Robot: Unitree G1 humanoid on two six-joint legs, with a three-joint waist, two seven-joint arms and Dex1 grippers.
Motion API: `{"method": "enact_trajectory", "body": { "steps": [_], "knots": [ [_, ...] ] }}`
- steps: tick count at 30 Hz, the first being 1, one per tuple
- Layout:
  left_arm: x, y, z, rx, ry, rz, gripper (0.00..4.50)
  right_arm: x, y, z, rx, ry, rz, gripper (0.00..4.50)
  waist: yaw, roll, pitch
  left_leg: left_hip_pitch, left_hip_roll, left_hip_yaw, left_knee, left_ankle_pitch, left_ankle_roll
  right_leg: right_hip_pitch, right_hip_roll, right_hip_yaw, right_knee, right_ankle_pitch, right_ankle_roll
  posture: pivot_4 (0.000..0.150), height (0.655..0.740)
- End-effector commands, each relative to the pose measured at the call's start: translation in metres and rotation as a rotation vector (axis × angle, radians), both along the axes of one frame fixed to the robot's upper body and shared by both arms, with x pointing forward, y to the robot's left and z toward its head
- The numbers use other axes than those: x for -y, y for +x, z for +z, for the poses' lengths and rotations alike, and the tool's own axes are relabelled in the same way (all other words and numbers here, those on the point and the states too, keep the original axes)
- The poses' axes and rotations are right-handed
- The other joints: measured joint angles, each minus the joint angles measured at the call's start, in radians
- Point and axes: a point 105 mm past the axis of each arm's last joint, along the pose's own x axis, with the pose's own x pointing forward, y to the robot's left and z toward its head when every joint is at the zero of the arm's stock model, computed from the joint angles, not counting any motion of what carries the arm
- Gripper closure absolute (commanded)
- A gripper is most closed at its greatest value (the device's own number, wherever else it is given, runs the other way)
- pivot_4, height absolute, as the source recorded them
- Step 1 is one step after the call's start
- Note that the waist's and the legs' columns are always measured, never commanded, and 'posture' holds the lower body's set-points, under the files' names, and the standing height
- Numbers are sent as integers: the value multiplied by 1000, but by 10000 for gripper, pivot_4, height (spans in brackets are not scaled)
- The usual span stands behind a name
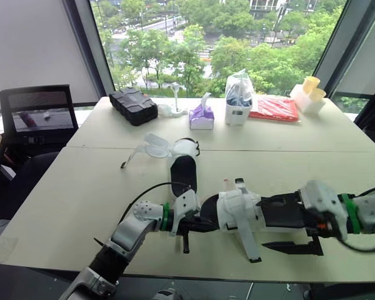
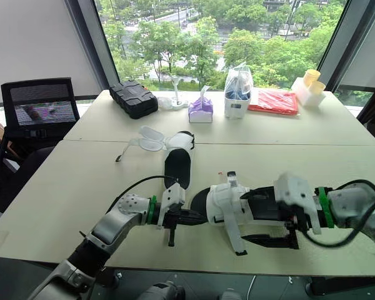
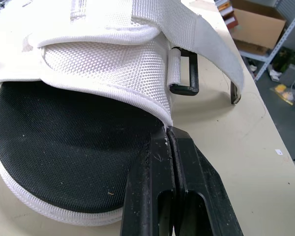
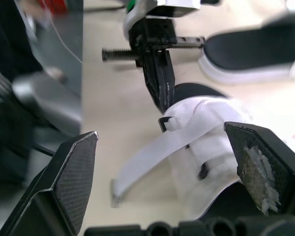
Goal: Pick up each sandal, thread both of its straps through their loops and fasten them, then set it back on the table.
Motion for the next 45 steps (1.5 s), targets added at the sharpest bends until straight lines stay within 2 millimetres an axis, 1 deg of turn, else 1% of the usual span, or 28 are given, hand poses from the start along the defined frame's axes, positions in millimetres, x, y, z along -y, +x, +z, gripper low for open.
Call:
{"method": "enact_trajectory", "body": {
  "steps": [1, 4, 6, 9, 11, 13, 15, 18, 23, 27, 29, 32, 37, 40, 45],
  "knots": [
    [-2, -5, -28, -67, 95, 15, 45000, -3, -9, 5, -160, 54, -20, 451, 0, 0, 0, 0, 0, 0, 0, 0, 0, 0, 0, 0, -1, 0, 0, 1500, 7400],
    [-2, -6, -28, -68, 93, 16, 45000, -6, -15, 0, -296, 107, -57, 451, 1, 0, 0, -1, 0, 0, 0, -1, 1, 1, -1, -1, -4, 0, 0, 1500, 7400],
    [-2, -6, -28, -69, 93, 16, 45000, -6, -19, -6, -353, 87, -74, 451, 1, 0, 0, -1, 0, 0, 0, -1, 1, 1, -1, -1, -5, 0, 0, 1500, 7400],
    [-2, -6, -28, -68, 94, 17, 45000, -13, -30, -21, -470, 86, -101, 451, 2, 0, 0, -1, 0, 1, 0, -1, 1, 1, -1, -1, -5, 0, 0, 1500, 7400],
    [-2, -6, -28, -69, 94, 19, 45000, -16, -34, -28, -500, 75, -114, 451, 3, 0, 0, -1, 0, 1, 0, -1, 1, 1, -1, -2, -5, 0, 0, 1500, 7400],
    [-3, -7, -29, -74, 93, 24, 45000, -16, -32, -40, -517, 73, -167, 451, 2, -1, 0, -1, 0, 1, 0, -1, 1, 0, -1, -2, -5, 0, 1, 1500, 7400],
    [-4, -7, -29, -79, 93, 27, 45000, -16, -30, -47, -522, 72, -194, 451, 3, -2, 1, -1, 0, 1, 0, -1, 1, 0, -1, -2, -5, 0, 1, 1500, 7400],
    [-4, -7, -29, -78, 93, 27, 45000, -13, -20, -55, -499, 65, -259, 451, 2, -1, 0, -1, 0, 1, 0, -1, 1, 0, -1, -2, -5, 1, 1, 1500, 7400],
    [-3, -9, -28, -77, 93, 19, 45000, -9, -16, -57, -528, 54, -280, 451, 3, -1, 1, -1, 0, 1, 0, -1, 1, 0, 0, -2, -5, 1, 1, 1500, 7400],
    [-4, -10, -29, -81, 94, 13, 45000, -4, -20, -51, -571, 37, -256, 451, 4, -1, 1, -1, 0, 1, 0, -1, 2, 0, 0, -2, -5, 1, 2, 1500, 7400],
    [-4, -10, -29, -81, 96, 10, 45000, 2, -16, -50, -583, 27, -282, 451, 3, -1, 1, -1, 0, 1, 0, -1, 2, 0, 0, -2, -5, 1, 2, 1500, 7400],
    [-4, -10, -29, -78, 96, 6, 45000, 6, -11, -54, -586, 23, -309, 451, 3, -2, 1, -1, 0, 1, 0, -1, 1, 0, 0, -3, -5, 1, 2, 1500, 7400],
    [-3, -10, -29, -77, 97, 4, 45000, 2, -7, -62, -602, 47, -327, 451, 3, -2, 1, -1, 0, 1, -1, -1, 1, 0, 0, -3, -5, 1, 2, 1500, 7400],
    [-3, -9, -29, -76, 98, 4, 45000, -1, -7, -64, -616, 57, -325, 451, 2, -1, 1, -1, 0, 1, 0, -1, 1, 0, 0, -3, -5, 1, 2, 1500, 7400],
    [-4, -10, -29, -78, 98, 8, 45000, -13, 0, -66, -640, 101, -328, 451, 1, -2, 1, -1, 0, 1, 0, -1, 1, 0, 0, -3, -5, 1, 2, 1500, 7400]
  ]
}}
